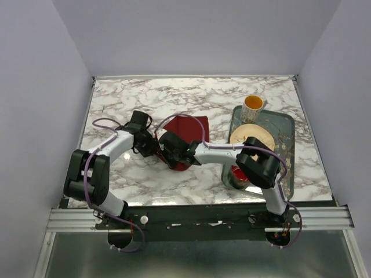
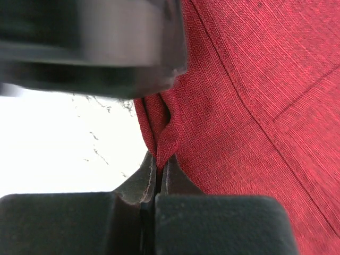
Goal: Fold the napkin, place the utensils inside, and roll it up
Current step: Roll the napkin with the utensil
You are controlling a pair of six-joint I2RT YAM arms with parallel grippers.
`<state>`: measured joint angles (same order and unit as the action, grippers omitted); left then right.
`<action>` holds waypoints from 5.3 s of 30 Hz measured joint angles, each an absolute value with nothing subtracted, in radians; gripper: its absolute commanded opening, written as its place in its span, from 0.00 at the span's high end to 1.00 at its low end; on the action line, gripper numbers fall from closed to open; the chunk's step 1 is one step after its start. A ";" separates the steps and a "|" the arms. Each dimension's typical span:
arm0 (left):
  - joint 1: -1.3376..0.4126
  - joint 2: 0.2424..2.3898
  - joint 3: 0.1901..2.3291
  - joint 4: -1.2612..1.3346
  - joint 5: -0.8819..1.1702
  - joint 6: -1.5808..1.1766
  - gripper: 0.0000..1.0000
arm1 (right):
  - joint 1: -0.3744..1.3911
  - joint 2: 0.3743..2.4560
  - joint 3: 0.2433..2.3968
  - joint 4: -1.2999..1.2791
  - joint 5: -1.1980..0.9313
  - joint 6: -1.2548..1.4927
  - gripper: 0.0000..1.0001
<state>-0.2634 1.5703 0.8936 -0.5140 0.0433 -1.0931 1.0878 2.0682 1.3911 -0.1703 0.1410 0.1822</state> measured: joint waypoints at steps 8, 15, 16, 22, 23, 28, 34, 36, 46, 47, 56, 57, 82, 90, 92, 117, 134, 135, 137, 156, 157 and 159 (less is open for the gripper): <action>-0.166 1.359 0.901 -0.496 0.052 -0.962 0.37 | 0.972 2.045 1.304 -0.045 -0.210 0.229 0.99; -0.117 1.306 0.907 -0.507 0.079 -0.867 0.27 | 0.855 2.076 1.268 0.032 -0.559 0.324 1.00; -0.106 1.306 0.900 -0.513 0.084 -0.852 0.27 | 0.840 2.085 1.268 0.041 -0.604 0.341 0.99; -0.080 1.280 0.857 -0.573 0.074 -0.798 0.37 | 0.805 2.115 1.269 0.054 -0.722 0.388 0.99; -0.080 1.274 0.855 -0.580 0.074 -0.791 0.44 | 0.804 2.120 1.271 0.053 -0.734 0.395 1.00; -0.084 1.262 0.849 -0.592 0.076 -0.766 0.51 | 0.796 2.142 1.292 0.027 -0.773 0.421 0.99; -0.162 1.273 0.836 -0.613 0.058 -0.695 0.57 | 0.796 2.169 1.343 -0.035 -0.784 0.426 0.99; -0.196 1.295 0.861 -0.620 0.052 -0.649 0.53 | 0.795 2.179 1.361 -0.057 -0.789 0.426 0.99; -0.347 1.348 0.944 -0.621 0.007 -0.488 0.48 | 0.768 2.213 1.409 -0.124 -0.835 0.423 0.99; -0.351 1.357 0.944 -0.620 0.007 -0.494 0.45 | 0.765 2.213 1.408 -0.126 -0.836 0.424 0.99; -0.268 1.319 0.869 -0.599 0.054 -0.744 0.38 | 0.752 2.179 1.304 0.010 -0.841 0.464 0.99; -0.219 1.305 0.838 -0.594 0.082 -0.785 0.38 | 0.752 2.178 1.299 0.019 -0.842 0.467 1.00; -0.034 1.333 0.677 -0.405 0.294 -0.945 0.58 | 0.751 2.174 1.267 0.085 -0.850 0.491 0.99; -0.047 1.409 0.714 -0.386 0.300 -0.917 0.91 | 0.751 2.174 1.267 0.085 -0.850 0.491 0.99; -0.059 1.436 0.740 -0.382 0.300 -0.906 1.00 | 0.751 2.174 1.267 0.085 -0.850 0.490 0.97; -0.159 1.631 0.897 -0.411 0.237 -0.875 1.00 | 0.754 2.128 1.298 -0.035 -0.774 0.373 0.51; -0.160 1.653 0.913 -0.390 0.240 -0.849 0.90 | 0.751 2.150 1.381 -0.173 -0.692 0.326 0.99; -0.160 1.653 0.915 -0.391 0.239 -0.841 0.86 | 0.751 2.154 1.388 -0.179 -0.693 0.328 0.99; -0.160 1.653 0.916 -0.391 0.236 -0.829 0.73 | 0.751 2.160 1.395 -0.184 -0.698 0.332 0.99; -0.172 1.345 0.883 -0.442 0.211 -0.726 0.92 | 0.725 2.200 1.417 -0.177 -0.780 0.382 1.00; -0.177 1.340 0.875 -0.437 0.220 -0.731 0.94 | 0.725 2.201 1.417 -0.177 -0.780 0.384 0.99; -0.199 1.342 0.854 -0.434 0.233 -0.741 0.97 | 0.725 2.201 1.418 -0.177 -0.781 0.385 0.99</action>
